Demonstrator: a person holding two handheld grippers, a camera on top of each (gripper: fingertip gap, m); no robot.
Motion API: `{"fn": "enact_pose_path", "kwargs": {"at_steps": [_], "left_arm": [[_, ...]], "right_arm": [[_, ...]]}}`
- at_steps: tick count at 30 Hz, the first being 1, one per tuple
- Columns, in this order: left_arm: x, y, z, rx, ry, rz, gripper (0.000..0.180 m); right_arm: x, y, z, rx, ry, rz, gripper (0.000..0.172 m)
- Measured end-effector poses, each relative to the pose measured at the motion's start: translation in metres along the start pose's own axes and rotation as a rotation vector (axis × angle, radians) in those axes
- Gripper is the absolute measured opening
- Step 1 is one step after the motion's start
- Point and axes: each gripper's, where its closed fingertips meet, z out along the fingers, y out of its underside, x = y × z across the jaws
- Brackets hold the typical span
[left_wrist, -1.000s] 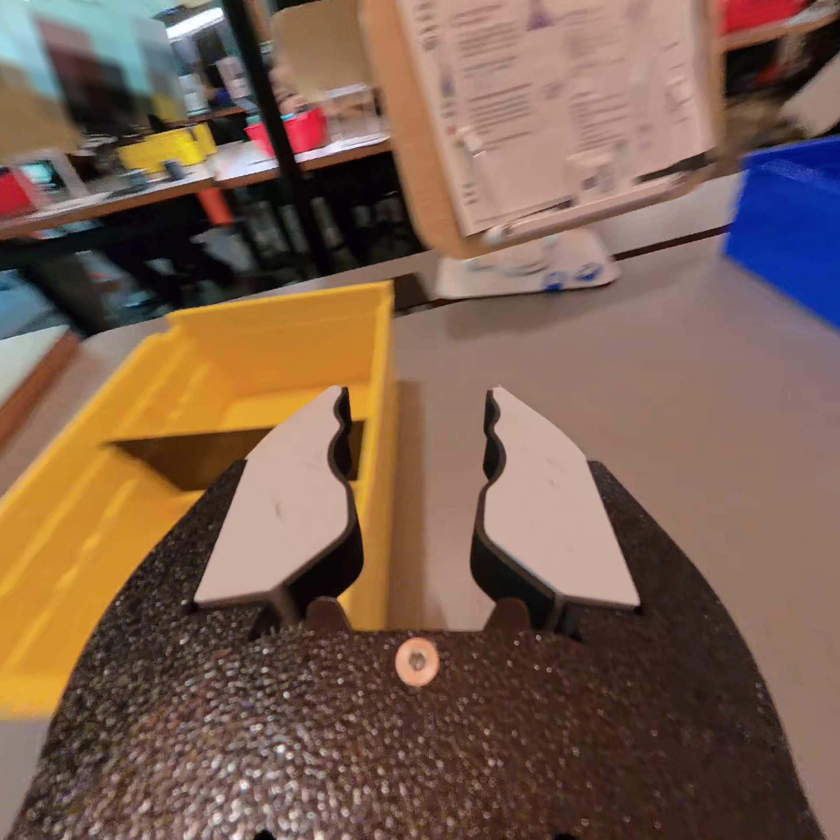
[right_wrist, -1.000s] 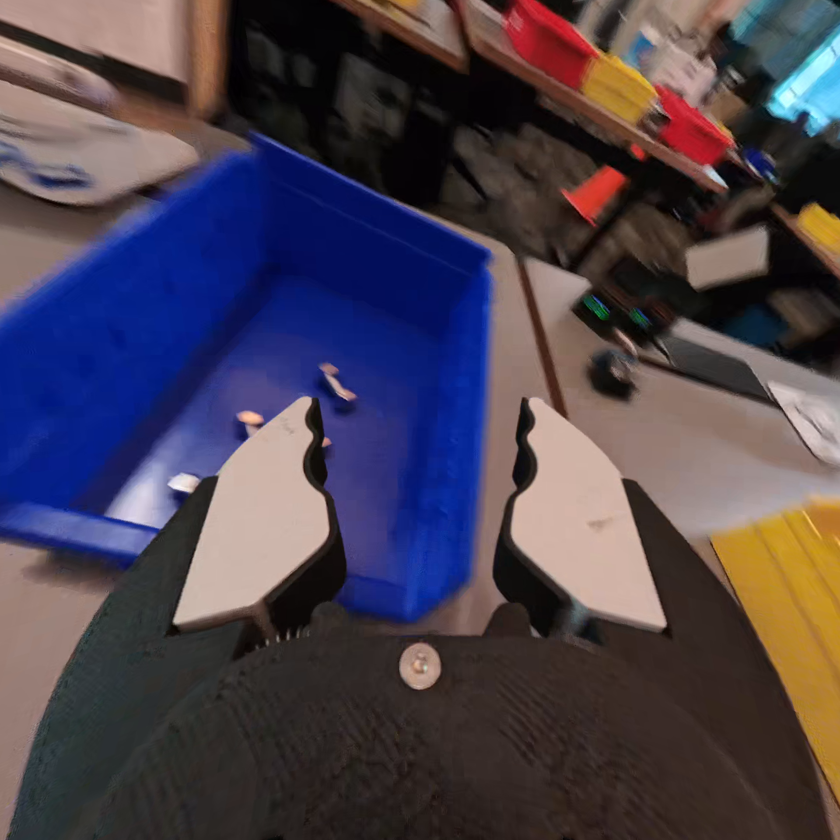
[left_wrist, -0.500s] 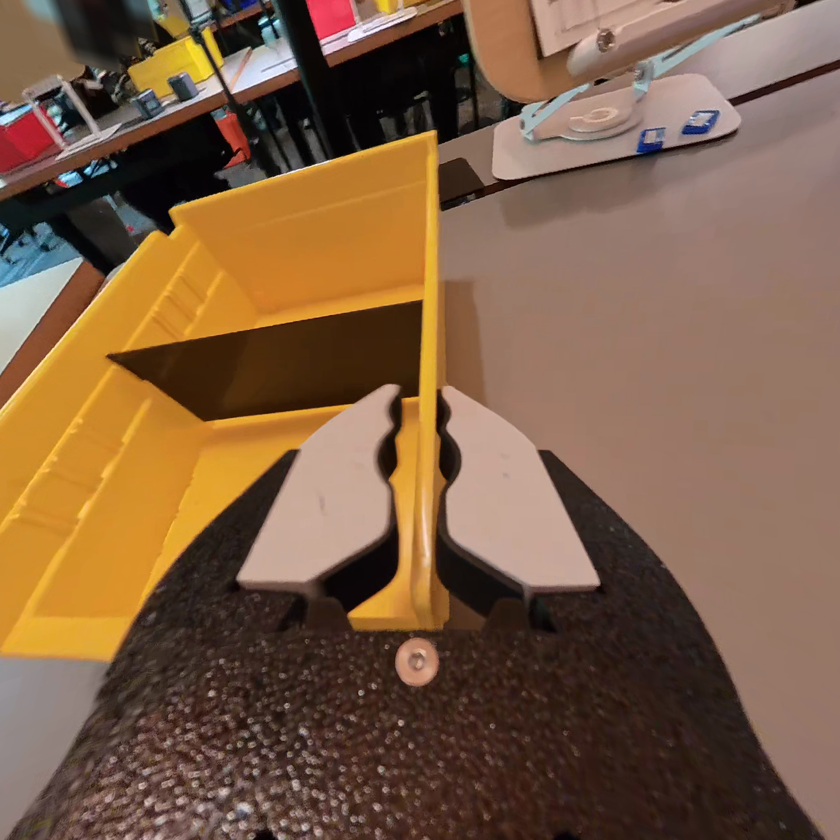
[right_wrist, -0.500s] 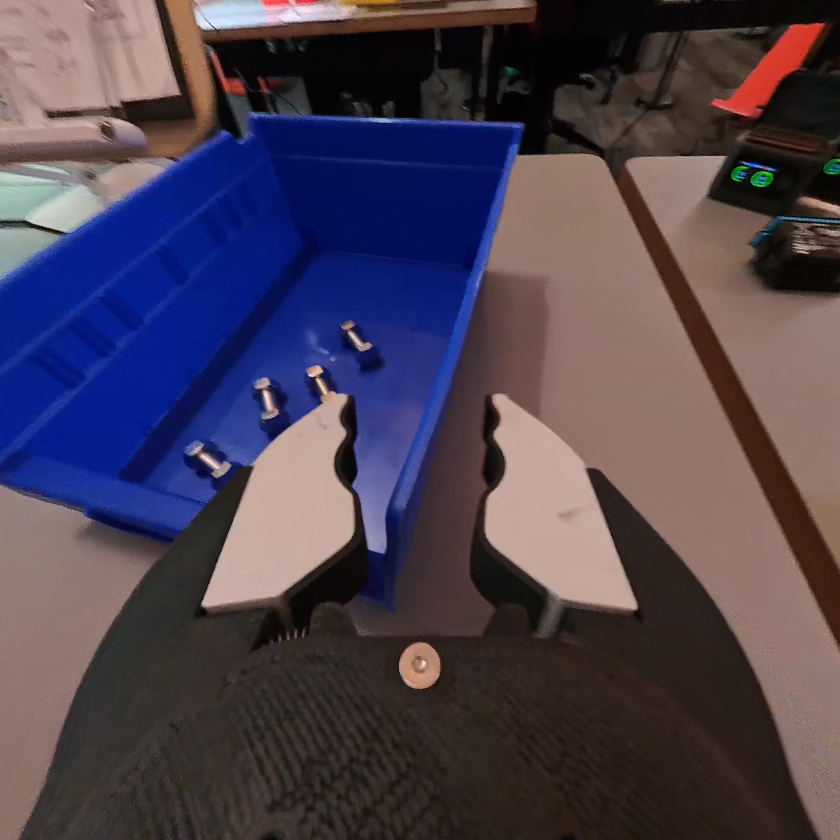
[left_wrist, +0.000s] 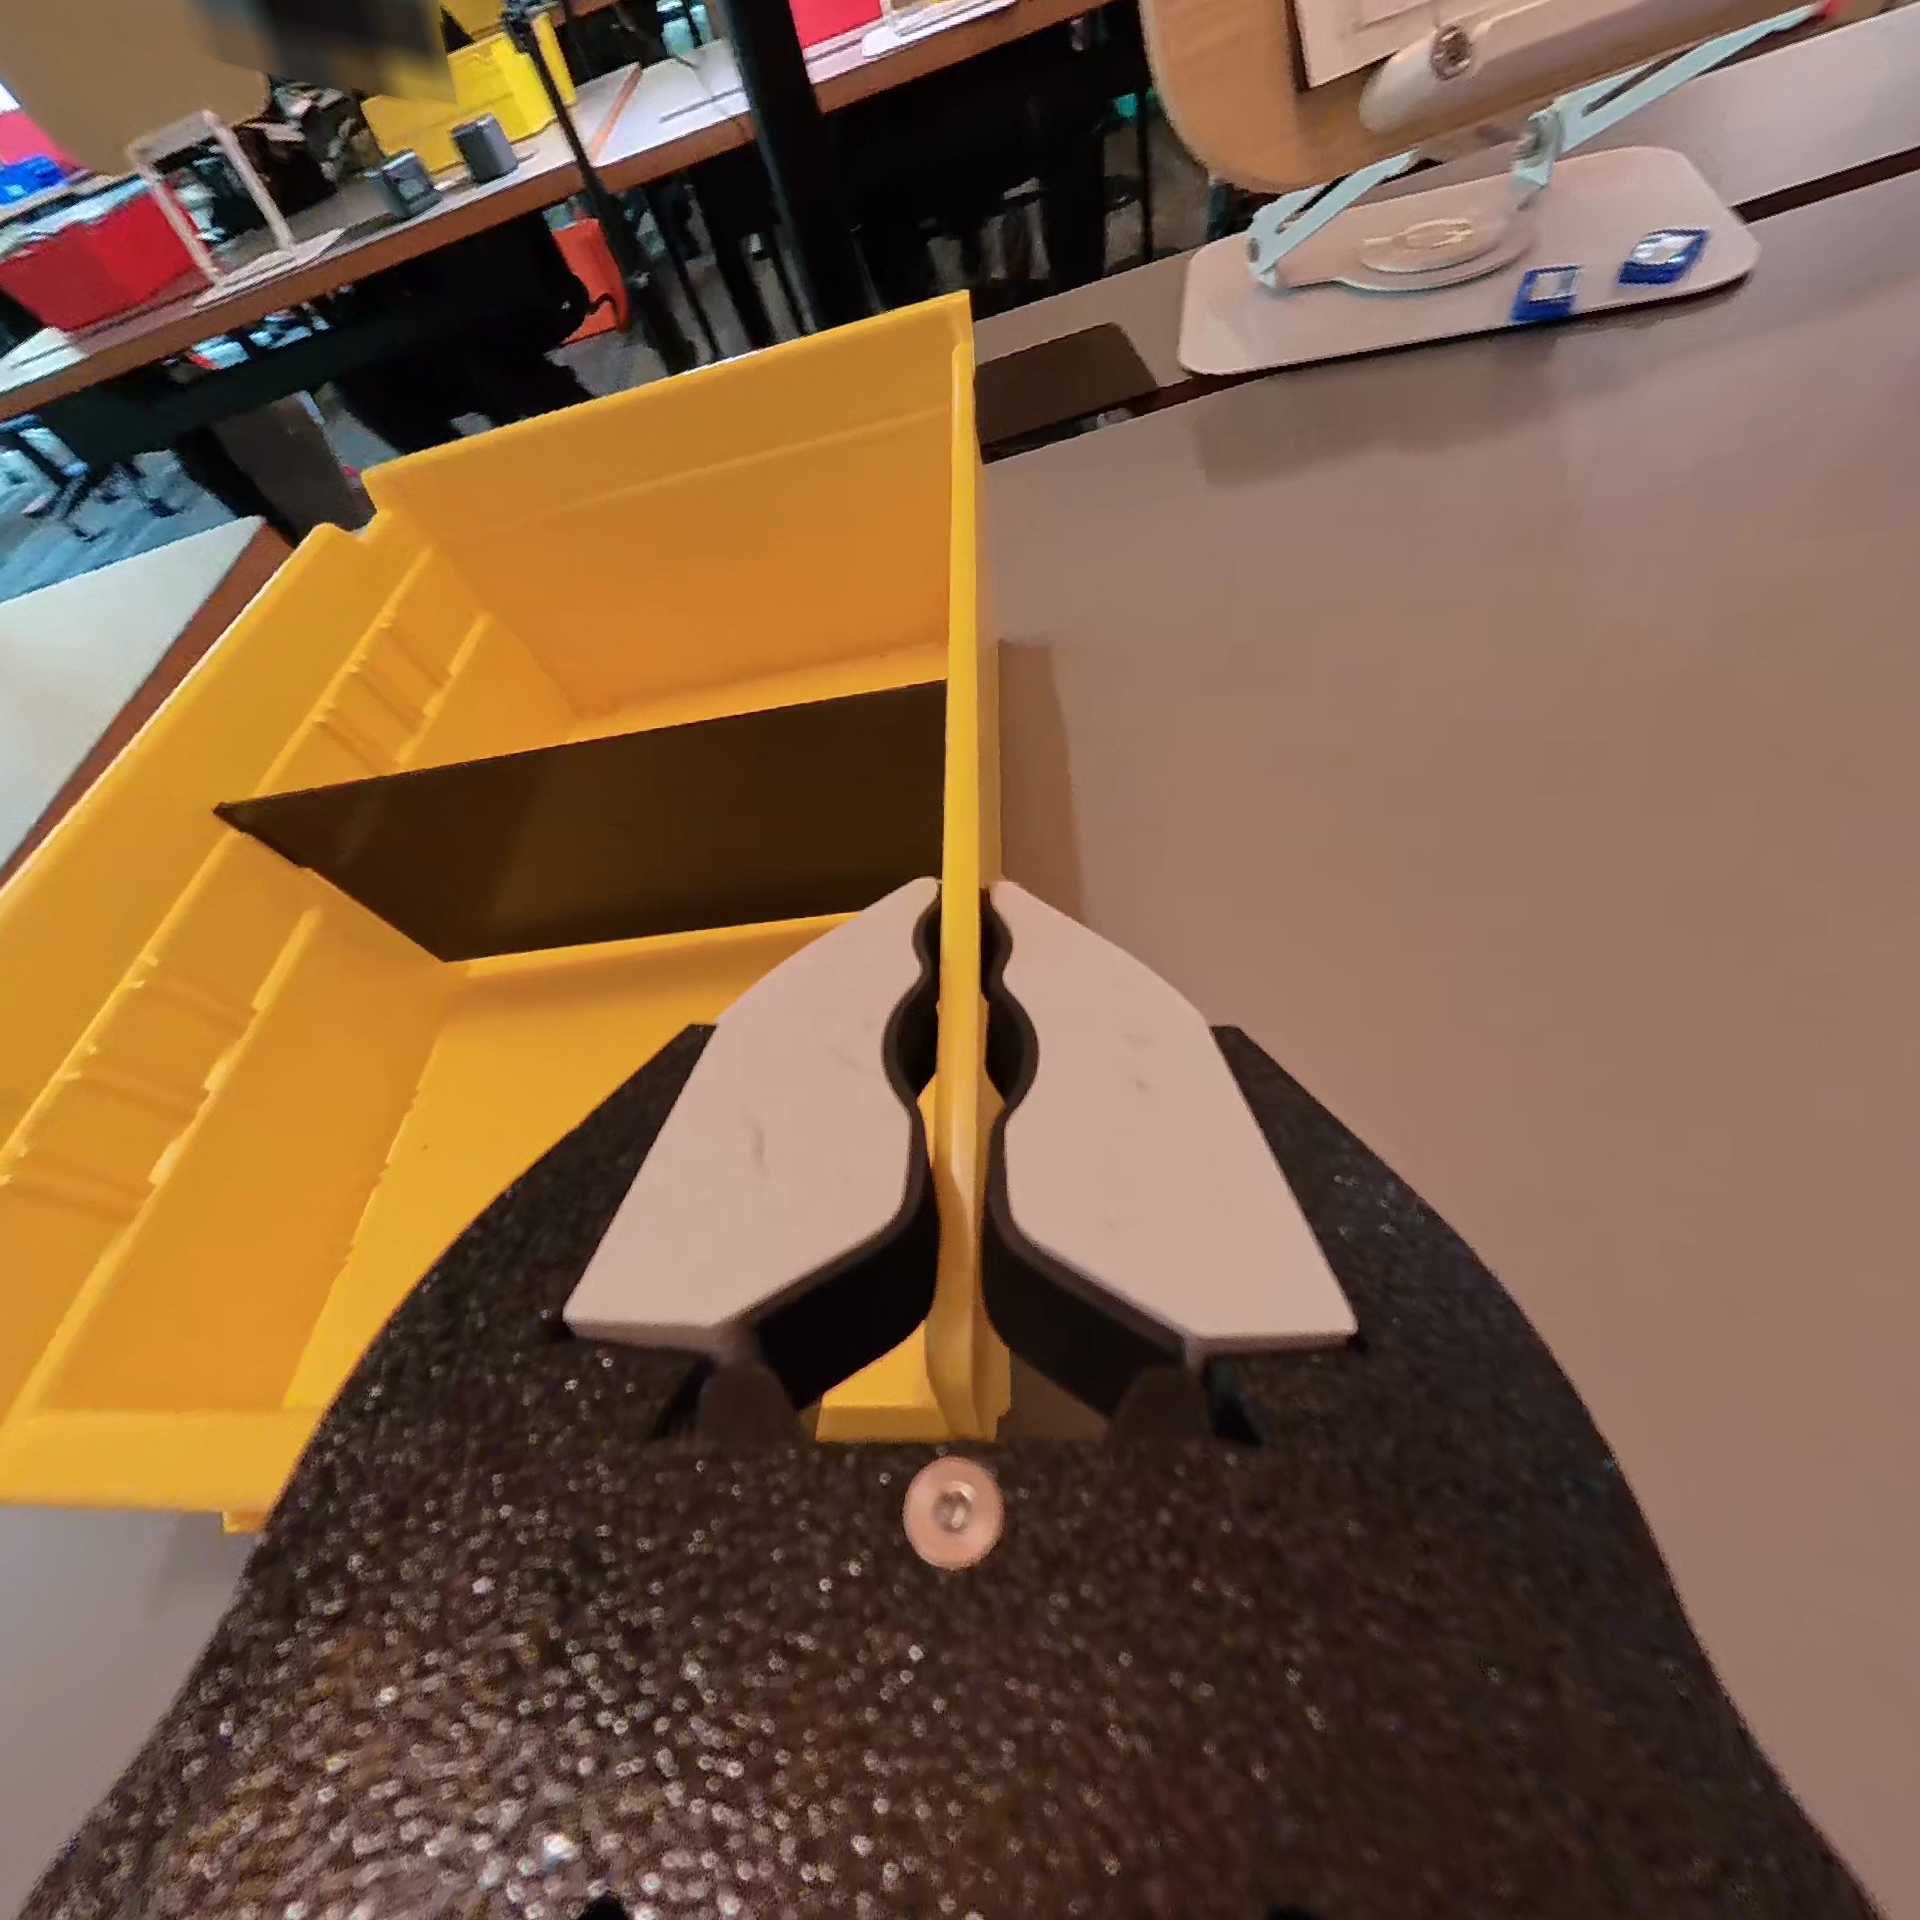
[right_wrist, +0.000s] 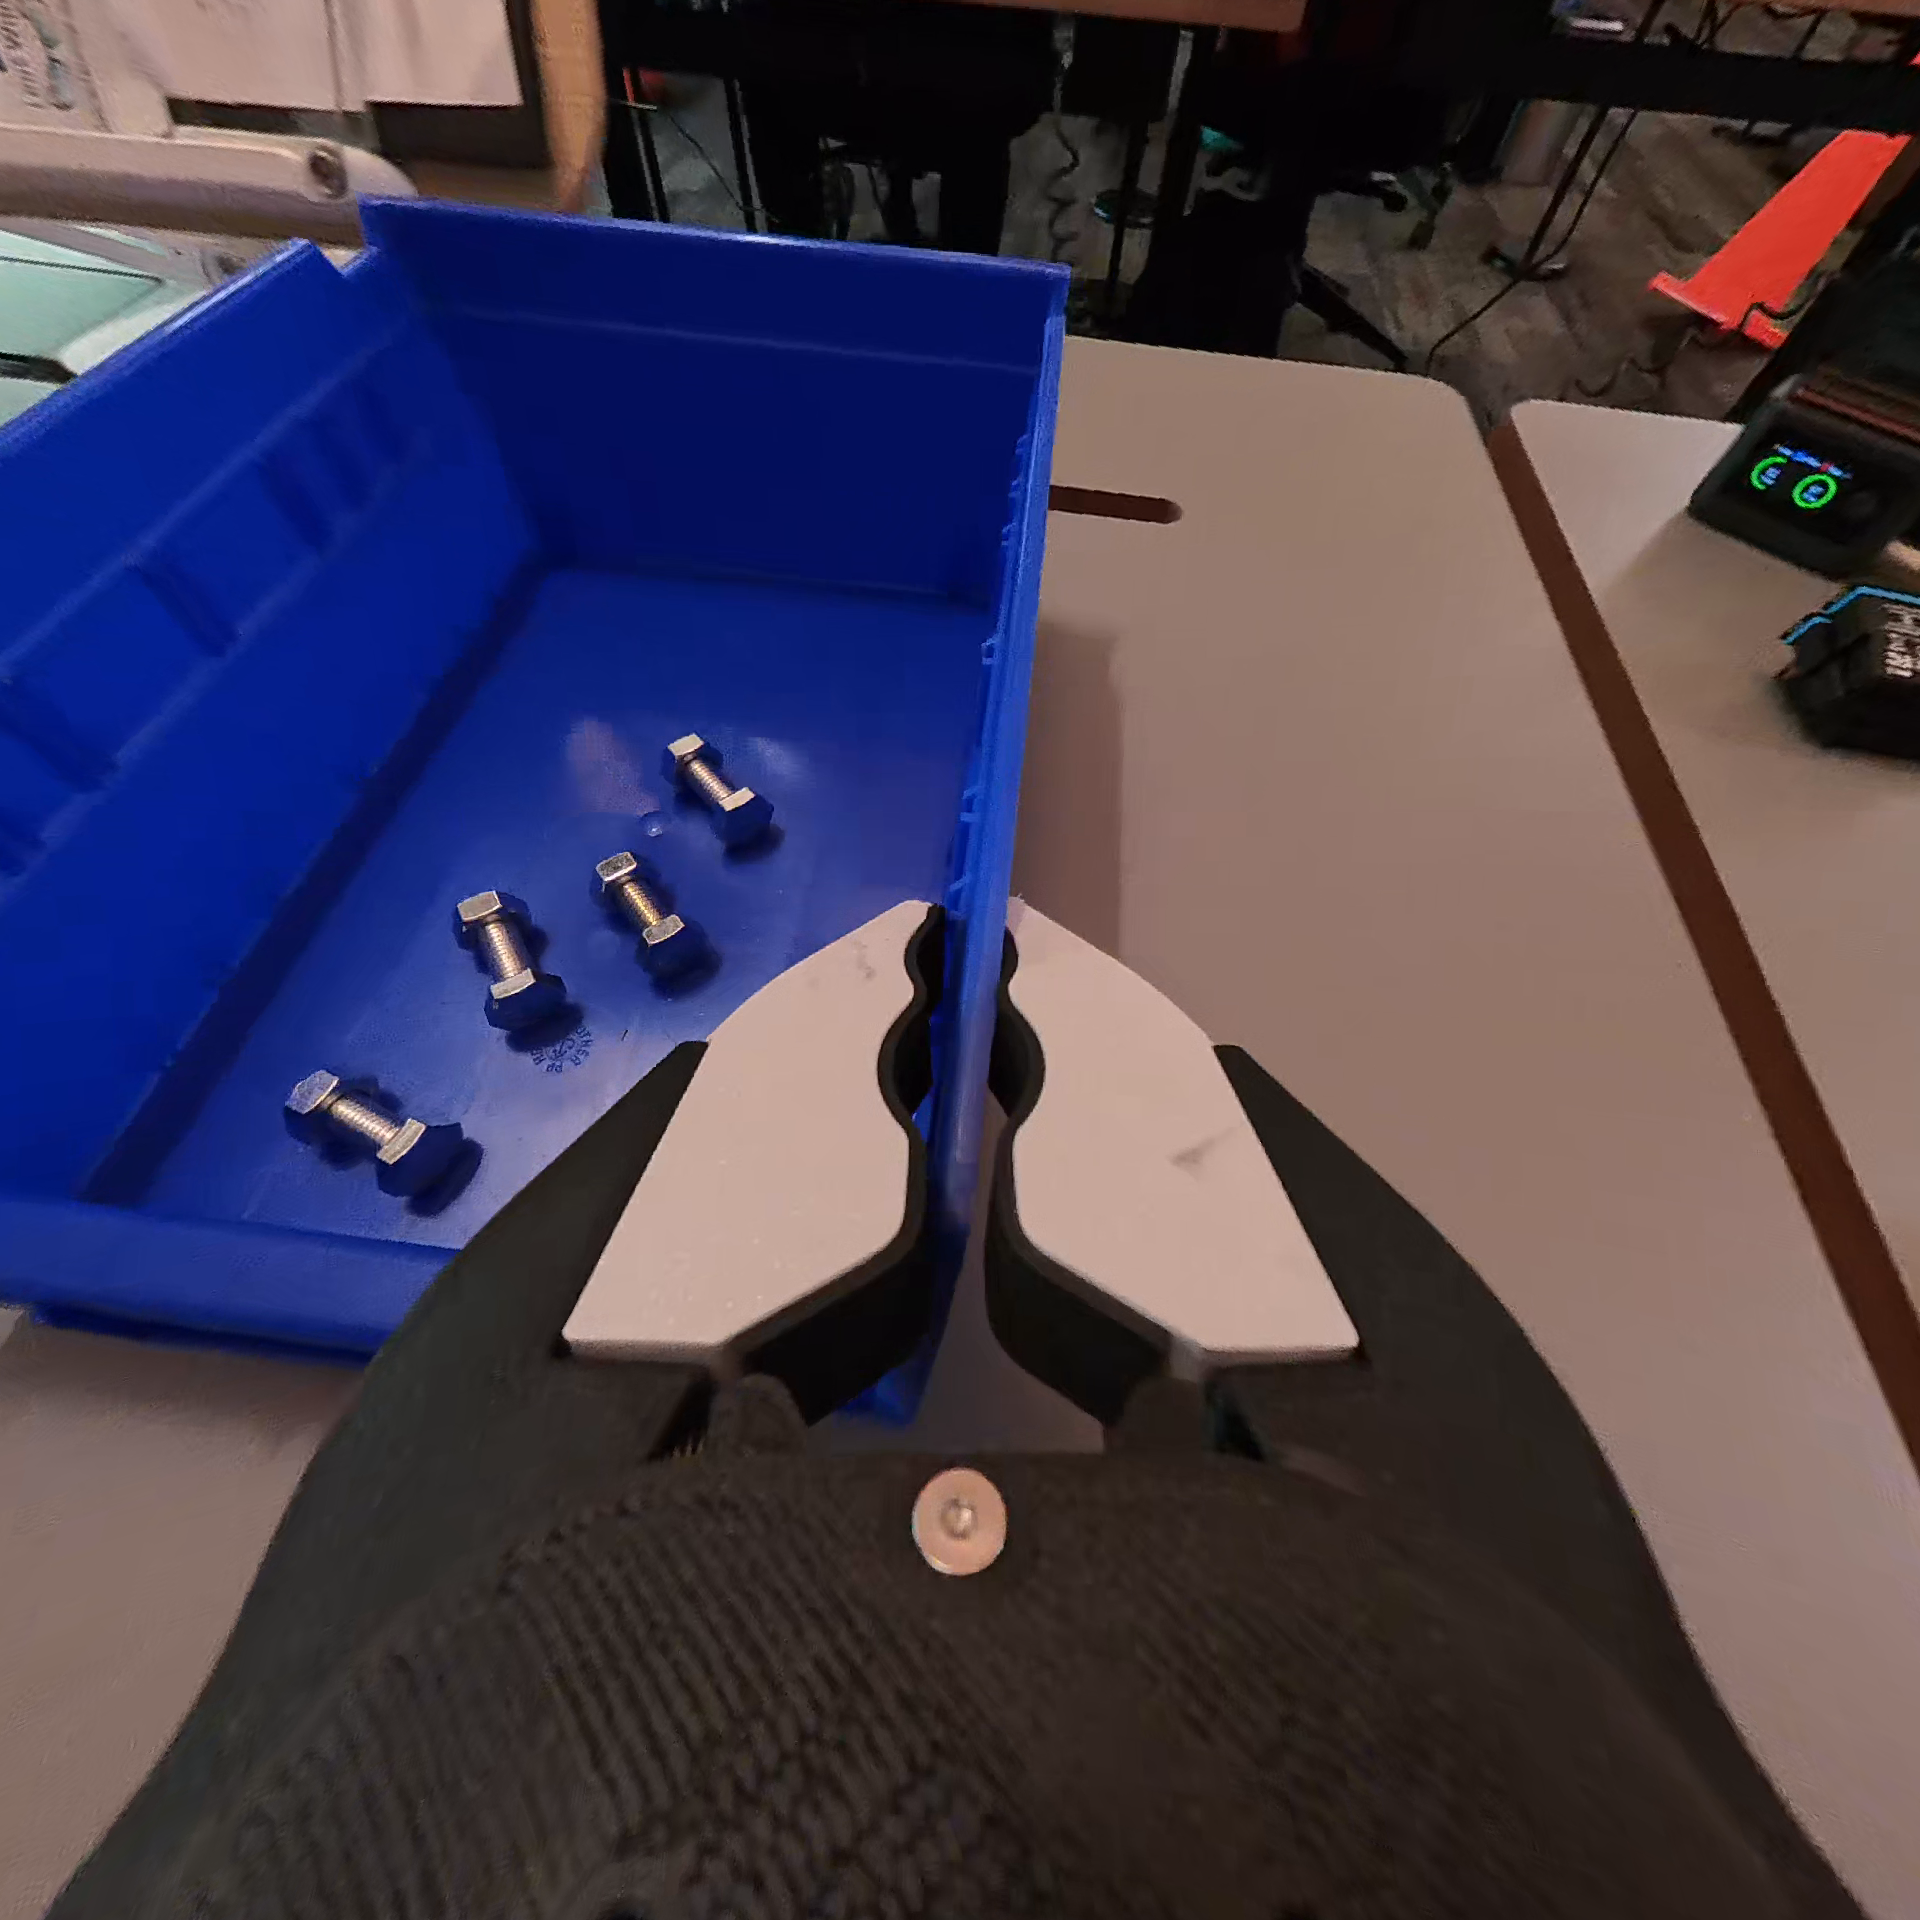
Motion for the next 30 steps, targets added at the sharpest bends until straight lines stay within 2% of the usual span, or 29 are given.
{"fn": "enact_pose_path", "kwargs": {"at_steps": [1, 5, 8, 12, 17, 22, 24, 27, 30], "left_arm": [[-0.004, 0.001, -0.001, -0.004, -0.028, 0.000, 0.003], [-0.018, 0.004, -0.004, -0.005, -0.078, 0.004, 0.003], [-0.027, -0.009, -0.014, 0.030, -0.094, -0.037, 0.003], [-0.035, -0.047, -0.037, 0.108, -0.131, -0.098, 0.005], [-0.017, -0.107, -0.069, 0.198, -0.089, -0.054, 0.005], [0.024, -0.183, -0.091, 0.321, -0.022, 0.009, 0.006], [0.048, -0.209, -0.091, 0.368, 0.041, 0.033, 0.005], [0.096, -0.242, -0.091, 0.406, 0.163, 0.056, 0.005], [0.154, -0.268, -0.094, 0.422, 0.277, 0.103, 0.006]], "right_arm": [[-0.008, 0.000, 0.000, 0.003, -0.003, -0.007, 0.005], [-0.048, -0.004, 0.001, 0.001, -0.023, -0.031, 0.005], [-0.091, -0.008, 0.005, 0.016, -0.056, -0.040, 0.005], [-0.164, -0.016, 0.013, 0.048, -0.138, -0.053, 0.005], [-0.267, -0.026, 0.021, 0.084, -0.262, -0.027, 0.005], [-0.363, -0.029, 0.015, 0.112, -0.327, -0.011, 0.006], [-0.401, -0.027, 0.005, 0.127, -0.400, 0.025, 0.014], [-0.445, -0.025, -0.006, 0.140, -0.453, 0.046, 0.022], [-0.471, -0.027, -0.005, 0.149, -0.453, 0.038, 0.018]]}}
